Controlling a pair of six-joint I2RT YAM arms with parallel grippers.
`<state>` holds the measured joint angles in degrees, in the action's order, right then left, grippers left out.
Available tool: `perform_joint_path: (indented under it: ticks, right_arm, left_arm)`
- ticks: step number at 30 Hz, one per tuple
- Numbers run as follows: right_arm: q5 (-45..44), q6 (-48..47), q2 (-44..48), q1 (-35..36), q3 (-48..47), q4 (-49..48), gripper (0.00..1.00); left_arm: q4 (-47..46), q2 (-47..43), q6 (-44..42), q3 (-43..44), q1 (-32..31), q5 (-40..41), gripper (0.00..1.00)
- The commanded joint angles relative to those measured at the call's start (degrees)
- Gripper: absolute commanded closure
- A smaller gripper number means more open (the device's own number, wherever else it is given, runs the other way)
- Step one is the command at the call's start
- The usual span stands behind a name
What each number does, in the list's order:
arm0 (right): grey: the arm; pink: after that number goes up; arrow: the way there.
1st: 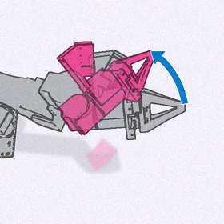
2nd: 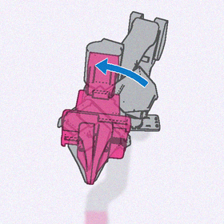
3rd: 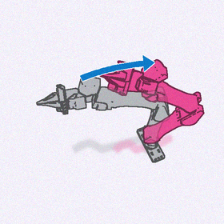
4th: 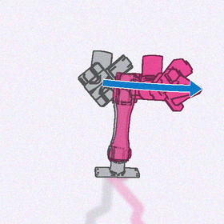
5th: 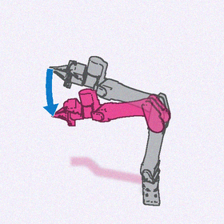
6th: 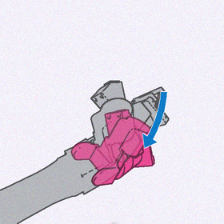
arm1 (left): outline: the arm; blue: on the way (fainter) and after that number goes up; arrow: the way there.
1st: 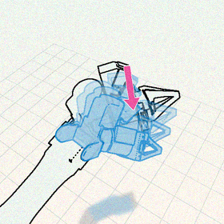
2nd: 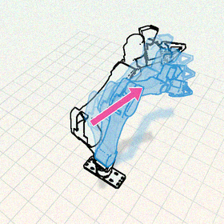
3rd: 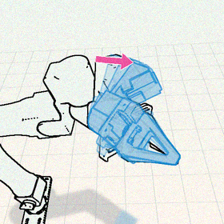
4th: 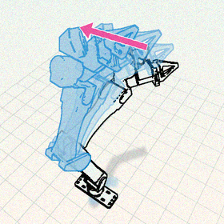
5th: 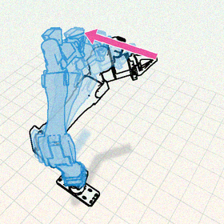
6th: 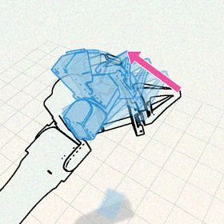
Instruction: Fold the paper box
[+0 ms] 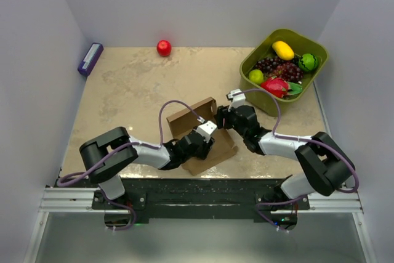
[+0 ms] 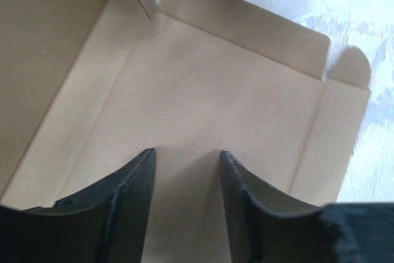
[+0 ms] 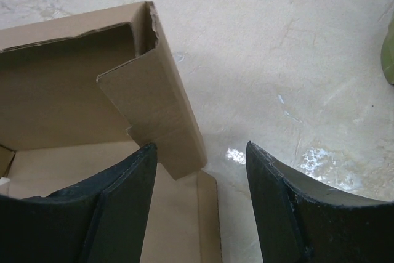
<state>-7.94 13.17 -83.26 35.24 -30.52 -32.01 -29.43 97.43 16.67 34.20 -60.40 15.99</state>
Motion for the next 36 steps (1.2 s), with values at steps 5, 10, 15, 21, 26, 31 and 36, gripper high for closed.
perform_joint_path:
  ticks: [5, 10, 15, 21, 26, 31, 36]
  right_arm:
    - [0.56, 1.07, 1.52, 0.09, -0.94, -0.6, 0.37]
    - [0.65, 2.12, 2.4, 0.09, 0.46, -0.86, 0.37]
    - [0.91, 2.74, 3.11, 0.09, 0.82, -0.77, 0.37]
    - [0.56, 3.18, 3.46, 0.18, 0.9, -0.77, 0.37]
    - [0.74, 3.62, 3.2, 0.18, 1.52, -1.48, 0.37]
    - [0.83, 3.53, 3.11, 0.17, 1.43, -1.13, 0.37]
    - [1.26, 3.44, 3.02, 0.09, 1.61, -1.48, 0.38]
  left_arm:
    - [18.61, -8.9, -2.34, 2.63, 0.2, -3.24, 0.32]
    - [25.46, -13.4, -2.43, 5.44, 0.2, -5.09, 0.23]
    - [35.47, -20.86, -1.99, 9.74, 0.2, -6.67, 0.22]
    - [48.65, -26.41, -4.44, 23.79, 2.12, -1.84, 0.21]
    - [50.61, -24.4, -7.35, 30.49, 13.02, -2.63, 0.21]
    - [50.52, -17.03, -10.85, 35.31, 16.89, -4.91, 0.23]
    - [51.32, -11.48, -13.32, 39.72, 20.76, -6.49, 0.27]
